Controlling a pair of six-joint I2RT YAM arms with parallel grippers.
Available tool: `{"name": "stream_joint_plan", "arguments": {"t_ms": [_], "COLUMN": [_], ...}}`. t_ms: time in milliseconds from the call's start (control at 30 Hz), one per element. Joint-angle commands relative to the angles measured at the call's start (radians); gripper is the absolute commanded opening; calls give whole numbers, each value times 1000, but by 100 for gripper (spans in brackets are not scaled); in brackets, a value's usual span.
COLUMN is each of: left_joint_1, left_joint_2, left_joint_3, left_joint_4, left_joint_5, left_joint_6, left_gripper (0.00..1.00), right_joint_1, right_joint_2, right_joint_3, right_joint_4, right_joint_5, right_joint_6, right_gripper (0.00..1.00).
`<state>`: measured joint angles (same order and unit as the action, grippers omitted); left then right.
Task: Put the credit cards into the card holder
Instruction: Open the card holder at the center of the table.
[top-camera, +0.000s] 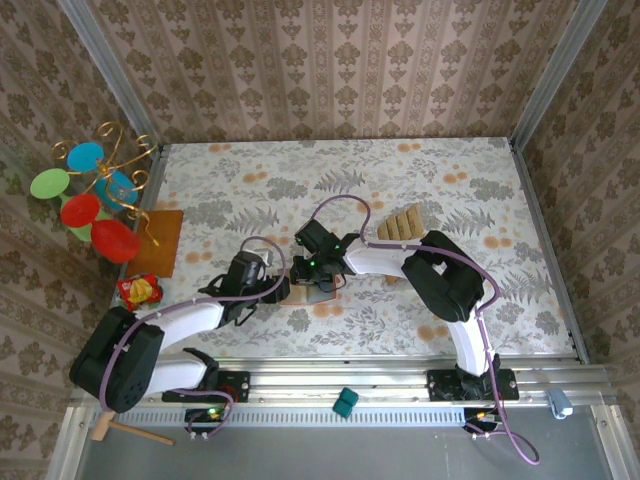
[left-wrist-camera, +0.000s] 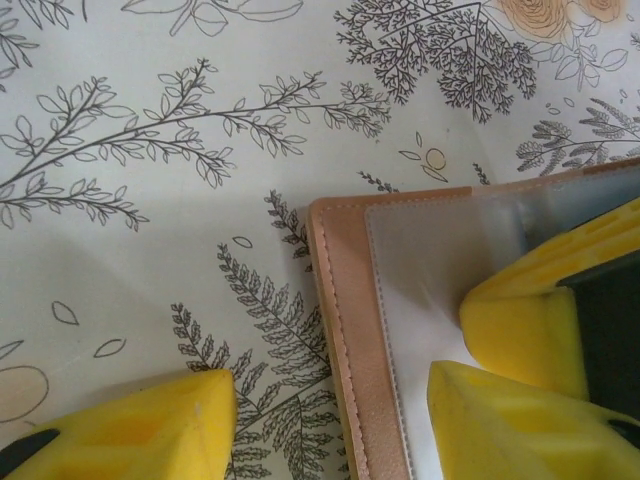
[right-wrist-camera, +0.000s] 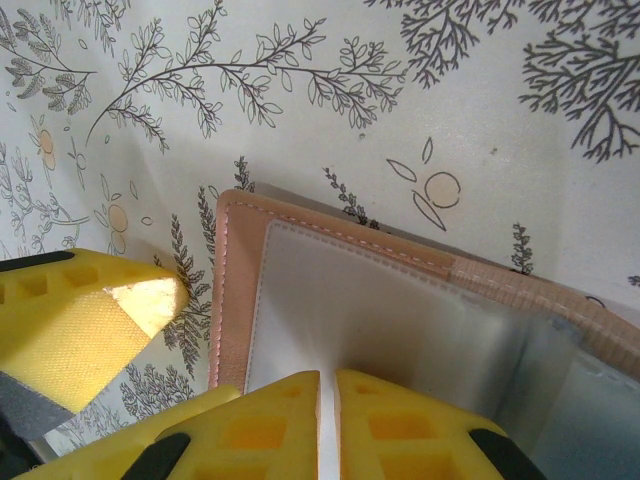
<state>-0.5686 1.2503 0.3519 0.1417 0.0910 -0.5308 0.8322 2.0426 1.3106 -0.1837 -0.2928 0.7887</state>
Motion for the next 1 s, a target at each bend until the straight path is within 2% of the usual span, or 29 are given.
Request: {"name": "stream_joint_plan", "arguments": {"t_ms": [0, 200, 400, 700, 967], "left_joint_1": [-30, -61, -84, -102, -111], "left_joint_2": [46, 72, 112, 144, 160], "left_joint_3": [13, 52, 96, 119, 135], "left_joint_4": [-4, -100, -146, -157, -162], "left_joint_5": [-32, -107, -129, -133, -134], "left_joint_6": [-5, 19, 42, 43, 43], "left_gripper": [52, 44, 42, 42, 41], "right_joint_1": [2, -18, -34, -74, -96], "right_joint_2": [-10, -77, -159, -266, -227], "right_joint_3": [7, -36, -100, -266, -342], "right_joint_4": [-7, -3, -21, -3, 57], "right_joint_5": [3, 13, 47, 98, 81], "right_joint_6": [8, 3, -17, -22, -3], "right_gripper": [15, 23, 27, 25, 21]}}
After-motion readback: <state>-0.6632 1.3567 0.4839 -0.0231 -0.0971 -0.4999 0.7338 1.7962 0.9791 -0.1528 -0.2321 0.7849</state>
